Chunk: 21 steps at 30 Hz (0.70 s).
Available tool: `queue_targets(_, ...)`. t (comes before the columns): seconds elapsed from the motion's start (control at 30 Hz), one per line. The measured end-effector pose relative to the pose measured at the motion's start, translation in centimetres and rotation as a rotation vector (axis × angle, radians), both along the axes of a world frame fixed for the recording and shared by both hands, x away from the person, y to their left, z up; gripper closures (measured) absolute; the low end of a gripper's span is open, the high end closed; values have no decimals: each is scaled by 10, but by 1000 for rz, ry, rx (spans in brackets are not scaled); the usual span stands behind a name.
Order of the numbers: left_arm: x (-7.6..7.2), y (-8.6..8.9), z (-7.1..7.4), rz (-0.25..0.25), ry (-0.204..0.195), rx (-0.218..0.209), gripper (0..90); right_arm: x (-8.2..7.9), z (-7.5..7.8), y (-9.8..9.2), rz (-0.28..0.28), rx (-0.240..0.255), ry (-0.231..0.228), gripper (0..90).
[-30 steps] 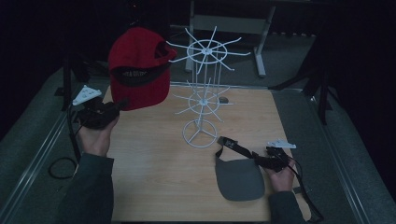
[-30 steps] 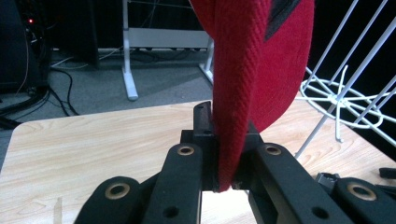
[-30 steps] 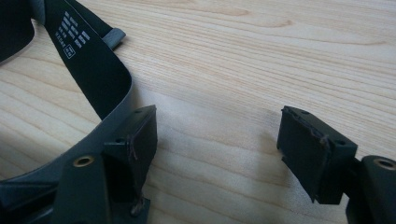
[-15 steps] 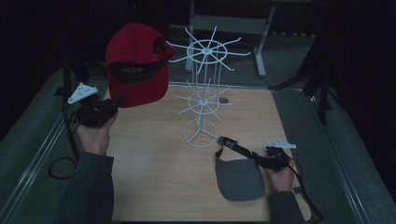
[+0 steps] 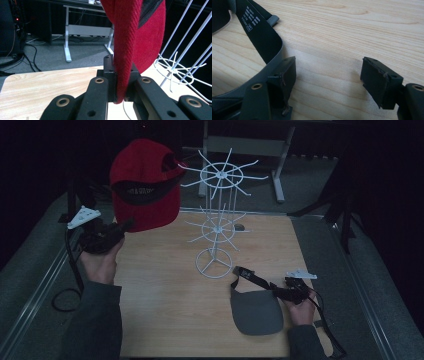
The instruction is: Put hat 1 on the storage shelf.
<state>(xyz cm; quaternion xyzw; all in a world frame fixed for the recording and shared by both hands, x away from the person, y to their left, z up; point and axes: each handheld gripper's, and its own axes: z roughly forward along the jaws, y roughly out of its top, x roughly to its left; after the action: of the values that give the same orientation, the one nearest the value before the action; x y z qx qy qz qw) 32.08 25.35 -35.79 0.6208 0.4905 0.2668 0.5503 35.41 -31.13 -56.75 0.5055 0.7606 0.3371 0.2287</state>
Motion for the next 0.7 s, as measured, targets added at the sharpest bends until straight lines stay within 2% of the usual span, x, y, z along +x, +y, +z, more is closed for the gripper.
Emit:
queue_targets(0.4,-3,2,2,-8,-29,-39,856,0,0,0,0,0,0,286)
queue_targets(0.7,-4,4,3,-2,-40,-53,857,0,0,0,0,0,0,286)
